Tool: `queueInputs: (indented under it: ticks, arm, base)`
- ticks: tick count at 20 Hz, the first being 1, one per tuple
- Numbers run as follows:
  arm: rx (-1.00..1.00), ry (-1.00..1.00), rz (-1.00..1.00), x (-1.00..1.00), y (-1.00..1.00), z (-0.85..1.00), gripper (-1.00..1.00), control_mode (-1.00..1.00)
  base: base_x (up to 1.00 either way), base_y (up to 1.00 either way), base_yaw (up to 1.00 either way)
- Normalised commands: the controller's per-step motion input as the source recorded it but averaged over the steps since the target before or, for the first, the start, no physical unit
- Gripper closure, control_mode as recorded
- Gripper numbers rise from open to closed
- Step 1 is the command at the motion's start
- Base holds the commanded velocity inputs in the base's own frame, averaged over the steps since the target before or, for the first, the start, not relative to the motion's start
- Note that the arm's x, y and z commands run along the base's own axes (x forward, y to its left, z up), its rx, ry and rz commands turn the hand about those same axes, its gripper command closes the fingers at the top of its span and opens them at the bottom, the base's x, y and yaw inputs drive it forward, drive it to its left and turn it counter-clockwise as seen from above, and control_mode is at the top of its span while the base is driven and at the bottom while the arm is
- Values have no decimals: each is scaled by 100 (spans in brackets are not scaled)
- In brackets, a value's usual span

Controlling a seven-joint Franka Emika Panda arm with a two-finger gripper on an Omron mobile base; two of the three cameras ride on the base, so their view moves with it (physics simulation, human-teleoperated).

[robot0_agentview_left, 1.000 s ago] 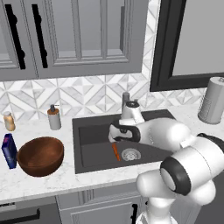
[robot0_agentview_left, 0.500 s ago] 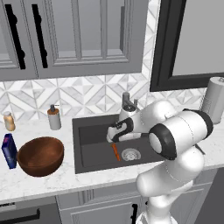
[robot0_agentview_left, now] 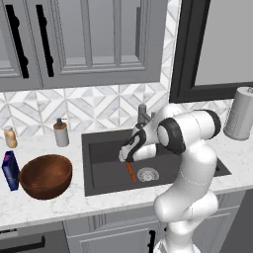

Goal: Pick the carrot from the sink and place it in the bowl. Then pick the bowl and place it in the microwave. Then close the microwave door and press the start button.

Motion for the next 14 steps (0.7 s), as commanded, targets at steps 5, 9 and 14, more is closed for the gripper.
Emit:
queueInputs:
  ticks: [5, 9, 14]
  arm:
    - [0, 0, 0, 0, 4, -53, -100, -100]
    - [0, 0, 0, 0, 7, -49, -100, -100]
    - [0, 0, 0, 1, 0, -37, -100, -100]
  base:
    - [0, 0, 0]
    - [0, 0, 0]
    - [0, 0, 0]
